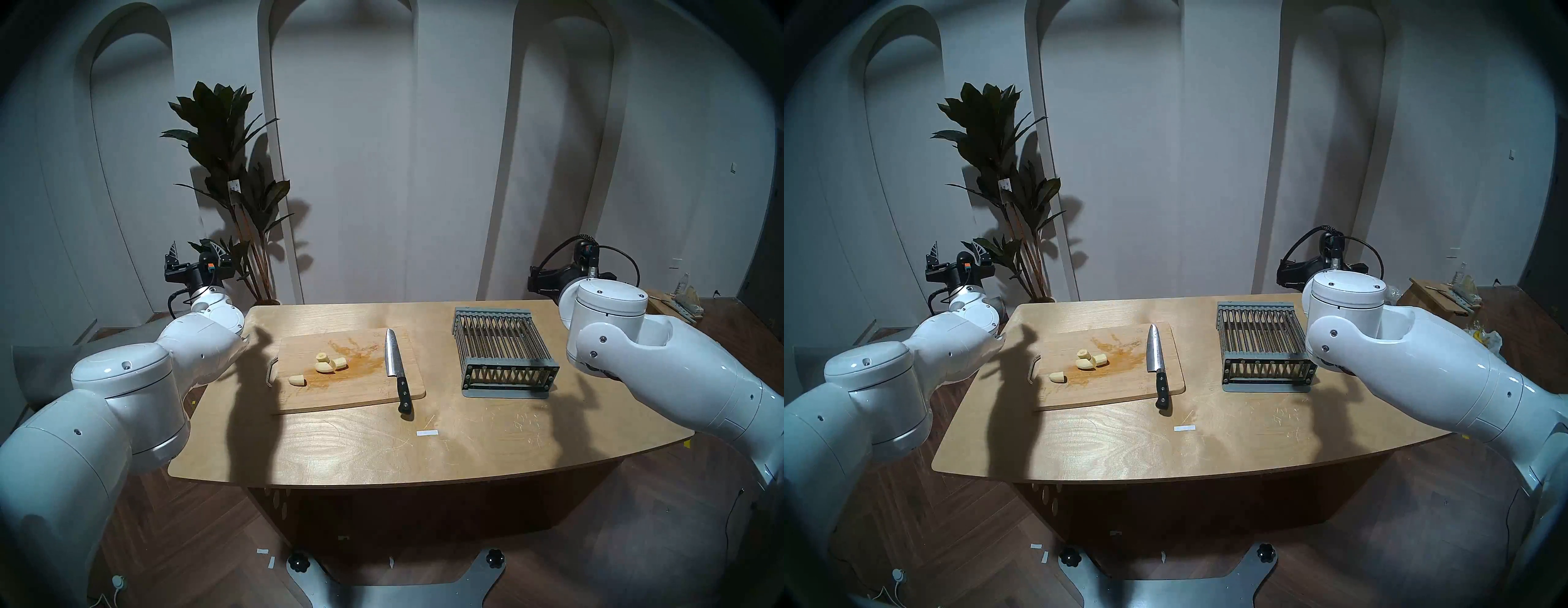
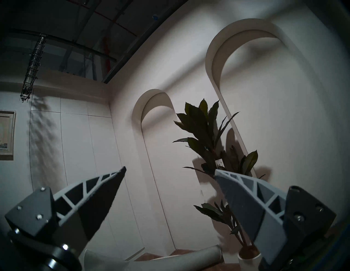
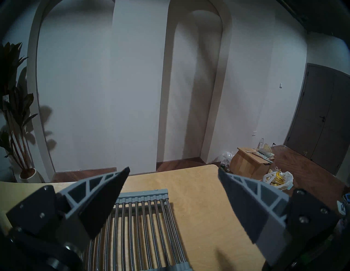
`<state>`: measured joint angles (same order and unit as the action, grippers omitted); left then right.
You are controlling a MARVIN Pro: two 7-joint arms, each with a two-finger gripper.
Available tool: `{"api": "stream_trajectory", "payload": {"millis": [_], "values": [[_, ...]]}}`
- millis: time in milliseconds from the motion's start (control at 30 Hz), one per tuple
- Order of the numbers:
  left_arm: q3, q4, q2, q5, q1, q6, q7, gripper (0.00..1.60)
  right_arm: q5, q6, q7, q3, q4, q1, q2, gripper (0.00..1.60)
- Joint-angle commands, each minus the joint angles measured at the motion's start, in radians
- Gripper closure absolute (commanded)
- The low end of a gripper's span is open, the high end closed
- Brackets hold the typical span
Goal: Cut the banana into four pieces on the cutting board
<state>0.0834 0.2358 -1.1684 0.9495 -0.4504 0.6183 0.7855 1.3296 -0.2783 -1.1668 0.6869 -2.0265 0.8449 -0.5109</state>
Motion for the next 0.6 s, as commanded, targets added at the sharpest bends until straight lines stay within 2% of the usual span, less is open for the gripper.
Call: {"api": "stream_trajectory", "payload": {"millis": [0, 300, 567], "values": [[-0.005, 0.037, 0.016, -0.009, 0.016, 0.057, -0.040, 0.00, -0.016, -0.007, 0.017, -0.001, -0.005, -0.002, 0.027, 0.00], [-0.014, 0.096, 0.035, -0.008, -0.018, 0.115, -0.095, 0.00, -0.023, -0.018, 0.041, -0.011, -0.010, 0.001, 0.050, 0.00], [-0.018, 0.143, 0.077, -0.004, -0.045, 0.171, -0.136, 0.00, -0.025, -0.020, 0.060, -0.028, -0.025, 0.018, 0.065, 0.00]]}}
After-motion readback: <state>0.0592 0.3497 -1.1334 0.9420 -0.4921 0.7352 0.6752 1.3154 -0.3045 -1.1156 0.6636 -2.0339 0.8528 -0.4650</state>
